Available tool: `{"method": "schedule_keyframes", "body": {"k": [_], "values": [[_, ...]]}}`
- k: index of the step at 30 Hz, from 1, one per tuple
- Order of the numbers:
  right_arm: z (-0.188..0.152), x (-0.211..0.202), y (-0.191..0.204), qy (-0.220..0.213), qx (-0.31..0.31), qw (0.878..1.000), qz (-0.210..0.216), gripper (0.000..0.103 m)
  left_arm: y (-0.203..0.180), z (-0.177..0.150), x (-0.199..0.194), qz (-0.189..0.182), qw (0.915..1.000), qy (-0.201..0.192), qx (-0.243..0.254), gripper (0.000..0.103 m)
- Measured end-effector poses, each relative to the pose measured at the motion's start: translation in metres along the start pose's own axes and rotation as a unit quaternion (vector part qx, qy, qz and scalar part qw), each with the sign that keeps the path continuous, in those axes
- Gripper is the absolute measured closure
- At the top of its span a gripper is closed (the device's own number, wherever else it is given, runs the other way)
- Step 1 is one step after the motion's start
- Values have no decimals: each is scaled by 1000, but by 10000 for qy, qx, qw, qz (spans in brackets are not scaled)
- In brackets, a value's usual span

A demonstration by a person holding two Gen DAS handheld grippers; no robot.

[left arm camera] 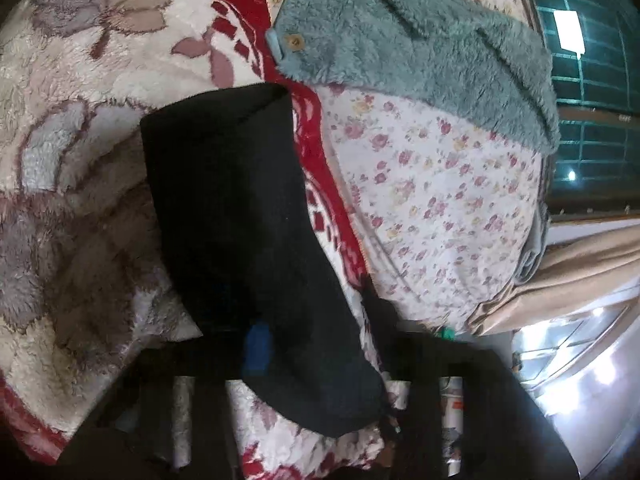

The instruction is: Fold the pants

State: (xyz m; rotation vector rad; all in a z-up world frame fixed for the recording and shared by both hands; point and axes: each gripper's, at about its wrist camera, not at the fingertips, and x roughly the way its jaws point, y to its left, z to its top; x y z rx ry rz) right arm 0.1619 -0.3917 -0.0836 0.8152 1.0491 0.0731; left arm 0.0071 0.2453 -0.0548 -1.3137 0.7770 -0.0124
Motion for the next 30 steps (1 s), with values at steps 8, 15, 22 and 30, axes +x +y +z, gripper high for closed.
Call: {"method": "schedule_keyframes", "body": {"k": [8,15,22,30], "values": [[1,-13,-4,-256,160,9987,420,96,-23,-10,-13,434,9974,-359,457,99],[18,-3,-15,-222,733,9926,940,98,-54,25,-3,-321,9970,-563,423,99],[57,37,20,-213,619,9955,685,98,-70,95,88,159,9966,-619,512,99],[79,91,42,-367,237,9973,596,98,-32,119,133,718,9946,-730,159,99]]}}
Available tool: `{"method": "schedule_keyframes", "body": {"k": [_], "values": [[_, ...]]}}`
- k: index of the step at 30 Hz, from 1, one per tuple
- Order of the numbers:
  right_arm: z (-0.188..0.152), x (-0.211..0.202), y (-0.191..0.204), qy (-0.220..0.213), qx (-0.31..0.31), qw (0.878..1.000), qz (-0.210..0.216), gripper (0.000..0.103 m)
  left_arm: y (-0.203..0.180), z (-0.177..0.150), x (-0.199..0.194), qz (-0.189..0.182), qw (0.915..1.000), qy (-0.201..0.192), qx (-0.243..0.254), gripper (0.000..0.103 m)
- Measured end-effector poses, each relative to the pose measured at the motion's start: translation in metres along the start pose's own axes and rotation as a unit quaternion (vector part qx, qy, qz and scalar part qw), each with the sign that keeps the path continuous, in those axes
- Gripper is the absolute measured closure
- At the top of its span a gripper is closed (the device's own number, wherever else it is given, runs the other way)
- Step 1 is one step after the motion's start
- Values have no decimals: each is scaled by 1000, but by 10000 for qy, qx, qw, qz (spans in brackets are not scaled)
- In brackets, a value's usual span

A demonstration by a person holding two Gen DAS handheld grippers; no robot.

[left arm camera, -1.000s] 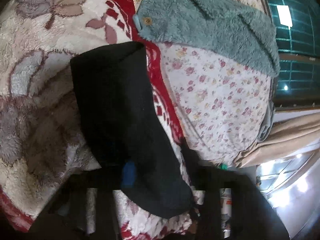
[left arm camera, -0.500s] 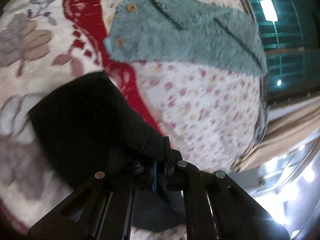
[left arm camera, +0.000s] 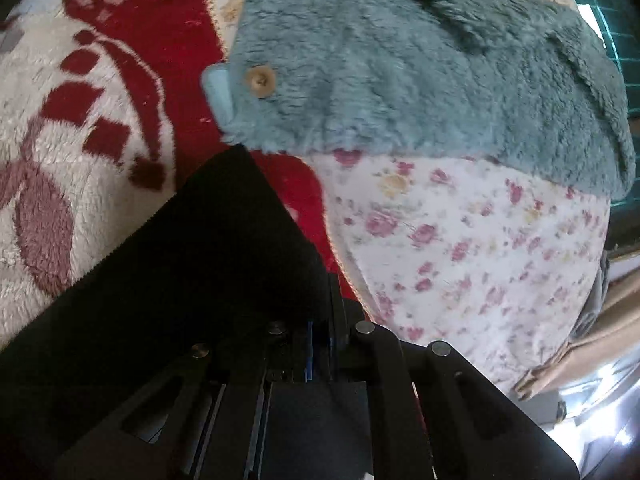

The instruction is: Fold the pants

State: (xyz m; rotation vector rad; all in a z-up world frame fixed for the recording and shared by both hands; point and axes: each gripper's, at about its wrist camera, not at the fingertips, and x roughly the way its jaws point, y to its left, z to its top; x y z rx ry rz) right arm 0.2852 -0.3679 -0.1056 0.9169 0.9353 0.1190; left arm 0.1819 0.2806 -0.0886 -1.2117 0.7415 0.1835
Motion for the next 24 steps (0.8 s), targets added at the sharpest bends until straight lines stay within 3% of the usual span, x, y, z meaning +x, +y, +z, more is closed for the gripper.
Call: {"method": "schedule_keyframes", "body": {"k": [2,4,6,7,9,11,13,17,21,24], "values": [[7,7,3,-119,-79,9981,598,98,3,1,-1,18,10000,-24,24,99],[10,8,5,-361,-149,9972,632,89,2,2,-1,74,10000,18,-9,98],[12,10,-3,-134,232,9974,676,35,2,3,2,185,9997,176,-62,97],[11,9,-8,60,498,9953,829,33,0,3,3,191,9993,292,-105,92],[7,-2,-16,527,891,9902,937,33,-3,2,-1,-79,9986,493,-187,70],[1,-24,-13,683,628,9929,741,33,-12,-1,-16,-582,9956,713,-178,27],[-4,-58,-5,618,75,9967,515,33,-21,-6,-35,-855,9934,763,-77,15],[-32,-130,3,719,-672,9949,199,33,-17,-22,-93,-1432,9833,1118,111,15],[-73,-166,-11,1067,-1132,9872,-347,33,22,-31,-152,-1319,9867,937,178,15],[-95,-172,-16,944,-1733,9777,-712,33,78,-37,-191,-1020,9927,633,84,15]]}}
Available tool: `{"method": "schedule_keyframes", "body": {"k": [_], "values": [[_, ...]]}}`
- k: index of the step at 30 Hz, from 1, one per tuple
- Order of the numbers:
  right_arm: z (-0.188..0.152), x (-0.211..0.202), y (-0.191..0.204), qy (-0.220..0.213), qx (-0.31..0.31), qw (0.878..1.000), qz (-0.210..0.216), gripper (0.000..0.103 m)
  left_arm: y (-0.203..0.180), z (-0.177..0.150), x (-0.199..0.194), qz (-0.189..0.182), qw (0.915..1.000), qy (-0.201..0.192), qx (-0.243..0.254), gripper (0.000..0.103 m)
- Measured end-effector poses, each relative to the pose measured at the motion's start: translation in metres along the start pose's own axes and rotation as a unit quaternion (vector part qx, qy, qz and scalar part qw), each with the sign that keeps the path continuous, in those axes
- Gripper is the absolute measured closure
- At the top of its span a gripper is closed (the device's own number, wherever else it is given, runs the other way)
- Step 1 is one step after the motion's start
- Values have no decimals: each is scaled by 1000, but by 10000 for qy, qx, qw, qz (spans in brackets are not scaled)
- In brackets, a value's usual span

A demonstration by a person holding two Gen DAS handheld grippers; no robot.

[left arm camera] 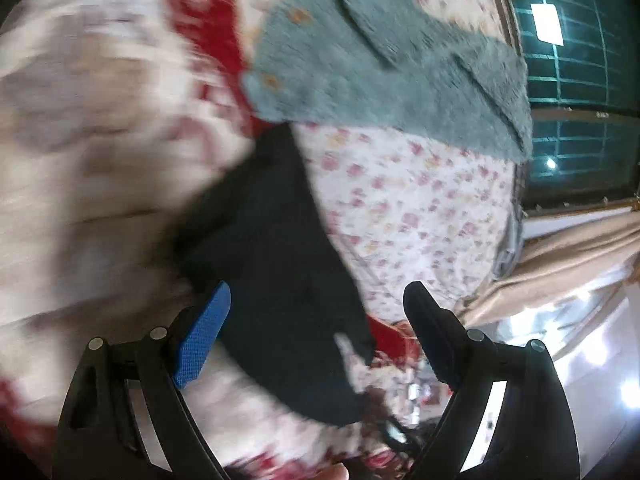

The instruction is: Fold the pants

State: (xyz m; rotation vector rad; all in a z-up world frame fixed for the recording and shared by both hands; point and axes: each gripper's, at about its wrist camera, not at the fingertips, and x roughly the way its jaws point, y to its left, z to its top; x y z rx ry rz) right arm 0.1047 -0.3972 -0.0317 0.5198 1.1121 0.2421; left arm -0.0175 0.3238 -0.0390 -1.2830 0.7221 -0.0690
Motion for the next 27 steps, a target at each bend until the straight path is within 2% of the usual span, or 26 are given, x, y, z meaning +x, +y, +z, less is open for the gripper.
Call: {"method": "schedule_keyframes", "body": {"k": [1,4,5,6,7,9,10,11,13,14,15,17,19,20,23,25,27], "values": [[-4,3,-4,-27,4,9999,118,33,11,-4,-9,101,9999,-70,-28,15],[-10,23,-30,285,717,9960,452,33,53,-17,-23,169,9988,-89,-454,15],[-12,32,-37,347,950,9928,640,38,59,-22,-22,173,9985,-50,-524,15],[-13,32,-40,345,1065,9903,821,48,63,-26,-17,179,9984,13,-530,15],[-14,30,-39,267,1065,9886,1031,49,61,-29,-15,223,9990,-66,-384,15],[-17,6,-26,-346,622,9844,1612,50,53,-31,-12,300,9993,-95,-198,15],[-20,-15,-16,-805,297,9793,1833,50,49,-30,-8,212,9997,-65,-140,15],[-23,-31,-9,-1116,75,9754,1900,49,47,-30,-6,128,9998,-34,-146,15],[-38,-82,16,-2174,-771,9513,2045,49,41,-30,2,-36,9996,146,-229,15],[-42,-94,23,-2445,-1001,9428,2034,47,36,-30,3,-10,9998,170,-145,15],[-49,-112,34,-2818,-1325,9294,1984,47,28,-31,6,71,9999,152,32,15],[-53,-131,45,-3144,-1592,9131,2052,46,22,-27,14,32,9997,239,40,15],[-50,-141,50,-3301,-1596,9059,2121,46,26,-16,21,35,9998,175,-98,15],[-46,-146,51,-3455,-1602,8971,2240,46,30,-10,24,66,9997,117,-214,15],[-37,-150,51,-3725,-1543,8817,2450,46,38,7,40,124,9992,37,-383,15],[-25,-147,51,-3797,-1238,8747,2748,46,32,15,46,196,9995,-105,-242,15],[-11,-148,51,-3676,-761,8692,3218,46,25,20,54,303,9994,-144,-117,15]]}}
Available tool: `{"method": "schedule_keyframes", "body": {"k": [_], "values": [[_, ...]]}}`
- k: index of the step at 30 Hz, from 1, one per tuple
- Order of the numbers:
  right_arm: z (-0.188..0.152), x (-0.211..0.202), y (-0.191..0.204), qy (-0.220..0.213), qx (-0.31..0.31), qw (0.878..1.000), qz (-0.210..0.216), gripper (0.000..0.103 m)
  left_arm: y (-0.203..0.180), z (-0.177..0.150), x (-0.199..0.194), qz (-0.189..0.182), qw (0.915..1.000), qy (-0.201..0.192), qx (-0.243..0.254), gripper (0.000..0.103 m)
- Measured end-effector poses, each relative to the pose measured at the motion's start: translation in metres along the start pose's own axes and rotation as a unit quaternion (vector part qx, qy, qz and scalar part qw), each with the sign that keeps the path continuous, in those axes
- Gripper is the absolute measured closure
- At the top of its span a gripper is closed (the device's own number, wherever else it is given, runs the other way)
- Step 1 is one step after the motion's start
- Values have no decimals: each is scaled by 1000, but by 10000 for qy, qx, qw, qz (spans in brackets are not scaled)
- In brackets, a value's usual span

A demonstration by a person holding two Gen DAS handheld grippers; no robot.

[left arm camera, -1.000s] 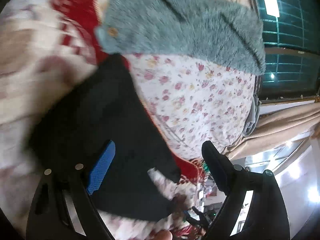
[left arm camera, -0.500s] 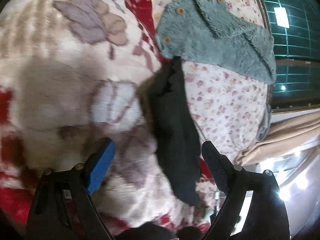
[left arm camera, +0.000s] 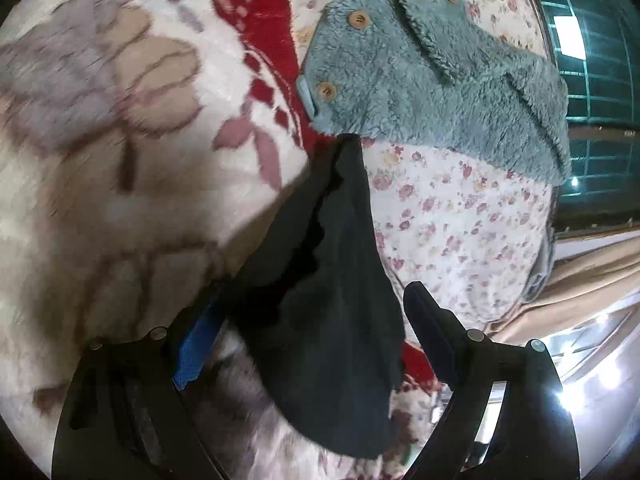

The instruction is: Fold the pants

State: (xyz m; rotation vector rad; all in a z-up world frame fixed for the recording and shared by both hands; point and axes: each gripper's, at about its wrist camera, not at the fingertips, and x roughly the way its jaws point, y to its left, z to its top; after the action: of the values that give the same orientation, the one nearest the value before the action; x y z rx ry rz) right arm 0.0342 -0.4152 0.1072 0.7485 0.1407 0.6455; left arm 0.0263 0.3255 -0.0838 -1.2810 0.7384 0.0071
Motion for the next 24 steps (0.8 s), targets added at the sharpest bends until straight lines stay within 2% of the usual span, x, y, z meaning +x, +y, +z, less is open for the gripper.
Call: {"method": "schedule_keyframes", "body": {"k": [1,3,4,5,6,7,8,9,10,11,13,14,17,19,20,21,24], "values": [[5,2,-2,-16,284,9996,77,46,-3,-1,2,60,9999,-55,78,16],[13,5,-6,103,945,9949,348,46,-8,-6,6,269,9992,-52,287,47],[14,6,-6,284,1109,9927,366,46,-12,-11,10,623,9966,59,533,70],[14,9,-7,703,1207,9897,320,46,-15,-16,10,907,9931,-3,742,84],[11,12,-8,1017,1136,9881,183,47,-17,-18,9,995,9914,-30,845,87],[6,15,-9,1443,838,9849,-466,48,-19,-21,5,1009,9903,-66,956,92],[-3,18,-13,1735,617,9780,-981,49,-21,-23,1,989,9898,-111,1019,95],[-17,26,-29,2273,479,9580,-1678,49,-28,-27,-8,877,9888,-239,1185,95],[-37,32,-56,2769,704,9376,-1982,48,-34,-30,-14,852,9868,-353,1329,96],[-54,34,-81,3070,1019,9222,-2121,48,-40,-33,-20,840,9848,-461,1448,100],[-85,34,-127,3292,1648,8948,-2525,49,-49,-41,-34,739,9830,-642,1555,99],[-94,34,-143,3278,1882,8907,-2525,49,-50,-44,-38,716,9829,-690,1551,99],[-102,33,-164,2815,2381,9015,-2265,49,-51,-52,-52,509,9840,-828,1495,100],[-105,41,-176,2772,2538,9007,-2178,49,-46,-55,-56,397,9855,-889,1392,100],[-105,45,-181,2755,2569,9000,-2192,62,-43,-55,-56,403,9857,-927,1348,100],[-102,46,-183,2720,2519,9001,-2289,91,-40,-55,-57,423,9862,-966,1275,100],[-92,49,-166,2622,2100,9037,-2657,95,-25,-49,-56,373,9900,-1002,921,100]]}}
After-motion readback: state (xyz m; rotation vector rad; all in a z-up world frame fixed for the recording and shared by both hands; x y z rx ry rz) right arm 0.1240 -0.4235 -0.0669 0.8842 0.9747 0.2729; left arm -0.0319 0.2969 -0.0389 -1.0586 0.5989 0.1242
